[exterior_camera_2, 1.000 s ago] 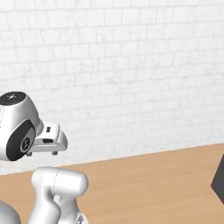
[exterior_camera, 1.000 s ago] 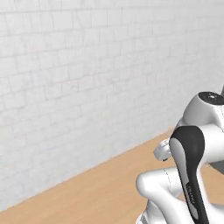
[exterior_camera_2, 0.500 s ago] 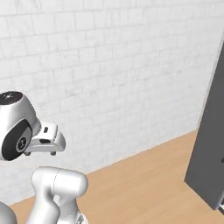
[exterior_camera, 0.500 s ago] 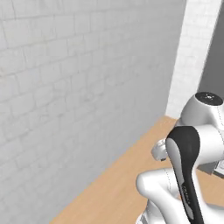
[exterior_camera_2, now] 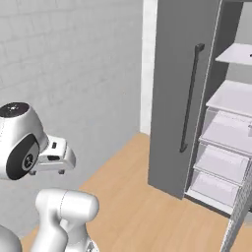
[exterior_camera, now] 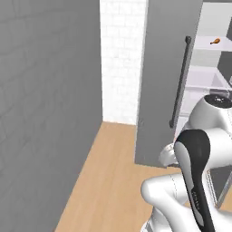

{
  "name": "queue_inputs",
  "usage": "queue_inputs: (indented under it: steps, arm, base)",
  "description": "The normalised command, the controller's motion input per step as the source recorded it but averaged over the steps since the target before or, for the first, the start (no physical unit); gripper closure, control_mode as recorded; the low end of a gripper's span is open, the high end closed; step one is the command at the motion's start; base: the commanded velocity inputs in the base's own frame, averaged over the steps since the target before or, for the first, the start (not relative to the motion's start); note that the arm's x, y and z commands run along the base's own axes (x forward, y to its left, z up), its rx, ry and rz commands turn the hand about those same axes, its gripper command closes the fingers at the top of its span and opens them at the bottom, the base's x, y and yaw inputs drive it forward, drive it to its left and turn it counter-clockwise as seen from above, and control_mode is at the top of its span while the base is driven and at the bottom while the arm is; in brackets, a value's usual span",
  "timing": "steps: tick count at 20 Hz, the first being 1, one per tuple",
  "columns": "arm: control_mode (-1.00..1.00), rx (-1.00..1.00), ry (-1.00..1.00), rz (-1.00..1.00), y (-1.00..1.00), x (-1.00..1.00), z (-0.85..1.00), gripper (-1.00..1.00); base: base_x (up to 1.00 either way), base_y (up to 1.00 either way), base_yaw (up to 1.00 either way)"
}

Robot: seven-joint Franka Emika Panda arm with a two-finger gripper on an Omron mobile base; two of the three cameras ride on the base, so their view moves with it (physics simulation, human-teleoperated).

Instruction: Place one carrot and one chicken drumstick in each tupperware on the nearby counter, to pack two identical lunches.

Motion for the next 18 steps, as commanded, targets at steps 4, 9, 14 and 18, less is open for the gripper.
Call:
queue_inputs:
  steps: [4, 9, 14, 18]
  arm:
    - [1.0, 0.0, 0.0, 0.0, 0.0, 0.0, 0.0, -1.0]
    - [1.0, 0.0, 0.0, 0.0, 0.0, 0.0, 0.0, -1.0]
    - [1.0, 0.0, 0.0, 0.0, 0.0, 0.0, 0.0, -1.0]
    - [1.0, 0.0, 0.0, 0.0, 0.0, 0.0, 0.0, -1.0]
  base:
    - [0.36, -0.08, -0.77]
    - [0.91, -0.37, -0.46]
    - [1.0, -0.03, -0.22]
    - [0.78, -0.07, -0.23]
